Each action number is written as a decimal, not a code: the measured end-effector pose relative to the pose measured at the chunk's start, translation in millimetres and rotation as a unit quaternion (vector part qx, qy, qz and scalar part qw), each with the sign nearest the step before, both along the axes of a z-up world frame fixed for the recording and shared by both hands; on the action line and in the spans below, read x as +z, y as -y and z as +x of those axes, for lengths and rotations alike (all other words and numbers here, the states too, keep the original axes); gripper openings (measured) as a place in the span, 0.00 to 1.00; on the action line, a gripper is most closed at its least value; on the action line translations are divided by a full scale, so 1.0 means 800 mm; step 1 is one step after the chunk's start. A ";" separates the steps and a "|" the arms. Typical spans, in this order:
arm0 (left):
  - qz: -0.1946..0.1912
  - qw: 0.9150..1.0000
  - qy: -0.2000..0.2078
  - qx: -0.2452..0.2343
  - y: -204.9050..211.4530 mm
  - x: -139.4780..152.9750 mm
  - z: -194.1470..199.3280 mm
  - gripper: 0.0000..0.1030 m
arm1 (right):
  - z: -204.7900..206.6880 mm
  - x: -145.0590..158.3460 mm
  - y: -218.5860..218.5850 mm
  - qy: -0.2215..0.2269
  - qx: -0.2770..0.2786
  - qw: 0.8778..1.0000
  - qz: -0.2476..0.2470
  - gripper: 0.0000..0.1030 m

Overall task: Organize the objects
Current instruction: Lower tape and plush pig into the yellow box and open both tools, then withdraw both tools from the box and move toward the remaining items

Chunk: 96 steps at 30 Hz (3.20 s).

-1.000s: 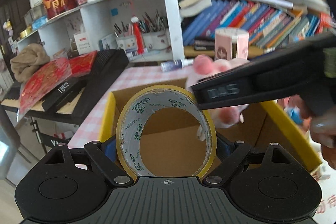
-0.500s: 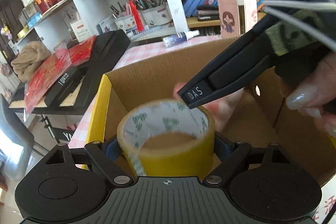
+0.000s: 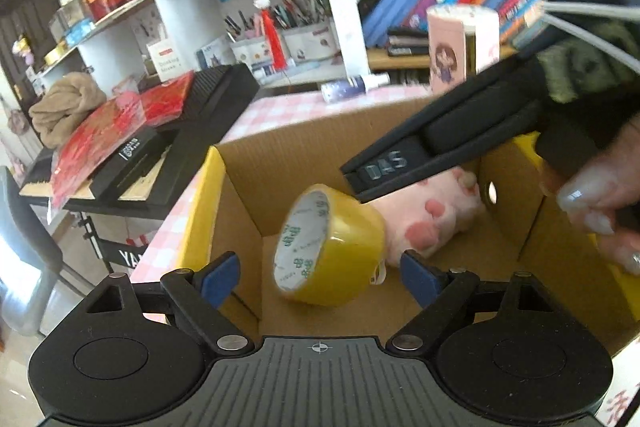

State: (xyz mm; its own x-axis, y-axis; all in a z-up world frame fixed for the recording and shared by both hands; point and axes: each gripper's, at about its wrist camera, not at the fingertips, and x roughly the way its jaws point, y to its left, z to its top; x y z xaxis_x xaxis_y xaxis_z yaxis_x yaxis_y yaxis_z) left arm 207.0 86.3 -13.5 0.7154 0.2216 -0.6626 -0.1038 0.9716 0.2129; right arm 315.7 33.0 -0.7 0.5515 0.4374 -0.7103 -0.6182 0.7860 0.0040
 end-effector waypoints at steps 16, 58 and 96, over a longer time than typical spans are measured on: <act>-0.062 0.990 0.119 0.030 -0.028 0.069 -0.106 0.97 | -0.121 0.084 0.103 0.121 -0.126 0.982 0.077 0.80; -0.065 0.996 0.054 -0.018 0.018 0.015 -0.323 0.97 | -0.436 -0.012 0.180 0.078 -0.237 0.968 -0.002 0.91; -0.078 0.988 0.020 -0.129 0.154 -0.001 -0.230 0.97 | -0.383 -0.029 0.320 0.031 -0.356 0.934 -0.027 0.92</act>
